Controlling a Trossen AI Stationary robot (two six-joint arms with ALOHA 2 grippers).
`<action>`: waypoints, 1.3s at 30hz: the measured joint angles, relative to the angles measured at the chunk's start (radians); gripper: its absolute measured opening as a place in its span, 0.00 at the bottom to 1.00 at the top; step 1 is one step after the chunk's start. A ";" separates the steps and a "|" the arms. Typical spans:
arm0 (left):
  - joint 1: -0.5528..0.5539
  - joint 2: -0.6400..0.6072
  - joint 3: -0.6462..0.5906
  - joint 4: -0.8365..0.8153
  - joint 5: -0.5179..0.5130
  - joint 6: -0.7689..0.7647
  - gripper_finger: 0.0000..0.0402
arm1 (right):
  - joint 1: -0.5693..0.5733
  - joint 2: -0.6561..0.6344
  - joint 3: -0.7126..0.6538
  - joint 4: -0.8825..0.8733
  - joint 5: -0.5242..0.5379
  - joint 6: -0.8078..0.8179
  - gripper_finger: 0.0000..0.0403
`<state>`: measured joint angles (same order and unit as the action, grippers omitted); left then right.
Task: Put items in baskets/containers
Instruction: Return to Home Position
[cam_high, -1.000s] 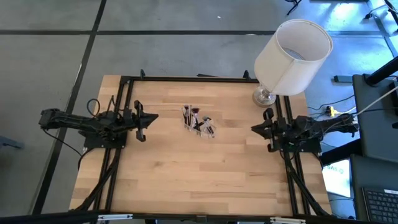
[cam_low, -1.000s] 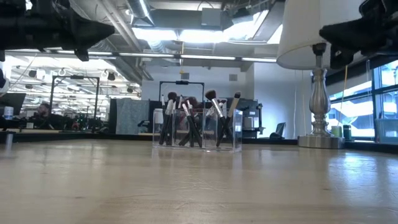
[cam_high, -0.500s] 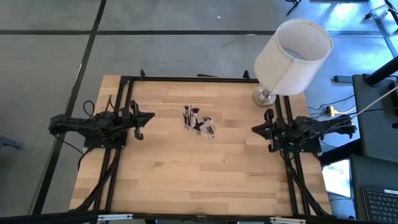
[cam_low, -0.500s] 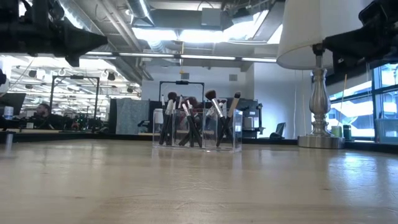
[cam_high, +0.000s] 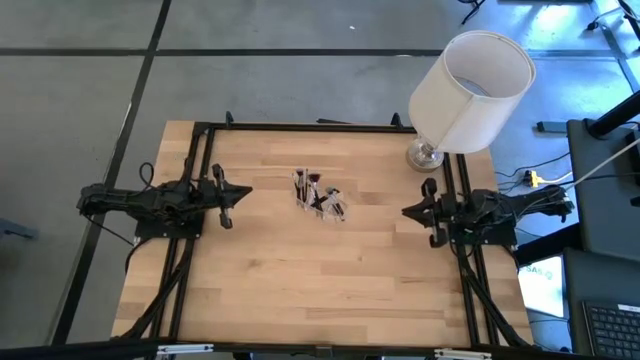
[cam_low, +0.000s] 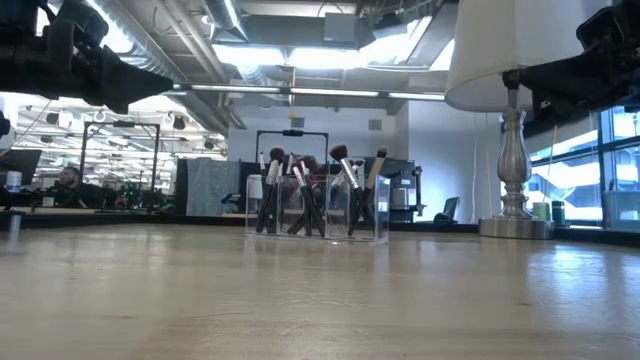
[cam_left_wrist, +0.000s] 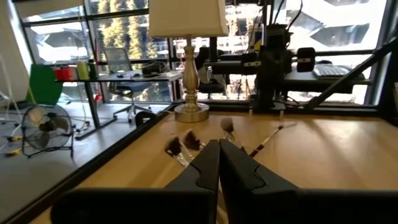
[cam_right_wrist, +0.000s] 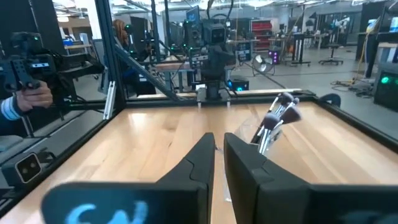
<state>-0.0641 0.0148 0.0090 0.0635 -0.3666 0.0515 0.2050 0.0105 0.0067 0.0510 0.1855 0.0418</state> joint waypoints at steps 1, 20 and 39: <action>0.001 0.003 0.000 0.000 -0.002 0.003 0.01 | 0.000 0.000 0.000 0.001 0.005 -0.008 0.09; 0.001 0.032 0.018 0.019 0.012 -0.098 0.01 | 0.000 0.000 0.000 0.019 0.179 -0.072 0.09; 0.029 0.012 0.001 -0.025 0.189 -0.056 0.01 | 0.000 -0.002 0.019 0.105 -0.150 -0.055 0.09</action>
<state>-0.0349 0.0273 0.0097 0.0383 -0.1780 -0.0050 0.2047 0.0086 0.0261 0.1559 0.0350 -0.0137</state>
